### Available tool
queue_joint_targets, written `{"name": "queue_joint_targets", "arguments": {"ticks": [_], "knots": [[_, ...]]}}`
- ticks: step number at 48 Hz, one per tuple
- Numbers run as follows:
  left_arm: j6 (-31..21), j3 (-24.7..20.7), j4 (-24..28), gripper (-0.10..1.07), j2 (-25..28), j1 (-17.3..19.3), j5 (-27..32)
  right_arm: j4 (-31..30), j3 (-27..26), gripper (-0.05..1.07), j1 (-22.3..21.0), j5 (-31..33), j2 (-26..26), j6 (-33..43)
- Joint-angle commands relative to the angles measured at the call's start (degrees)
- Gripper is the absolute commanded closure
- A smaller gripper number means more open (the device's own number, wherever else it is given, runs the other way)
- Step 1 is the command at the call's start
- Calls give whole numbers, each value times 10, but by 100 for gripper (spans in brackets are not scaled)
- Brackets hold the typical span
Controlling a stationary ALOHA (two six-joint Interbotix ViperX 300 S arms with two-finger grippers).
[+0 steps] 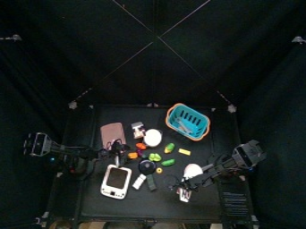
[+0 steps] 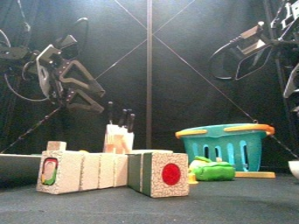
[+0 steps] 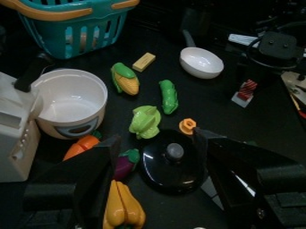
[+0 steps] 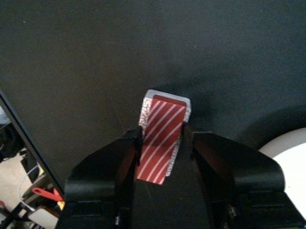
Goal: Grab salmon sushi
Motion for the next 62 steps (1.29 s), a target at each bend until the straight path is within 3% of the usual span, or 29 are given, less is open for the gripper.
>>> {"name": "queue_joint_targets", "arguments": {"ticks": [1,36,45,62], "knots": [[1,-6,1,0,-1,-1,-5,0,-7,28,-2,0,-5,-1],[1,-6,1,0,-1,-1,-4,-14,-10,35,-9,2,18,-2],[1,-6,1,0,-1,-1,-4,-33,-13,43,-16,11,6,-2],[1,-5,1,0,-1,-1,-4,-112,-22,46,-40,9,-48,-1]]}}
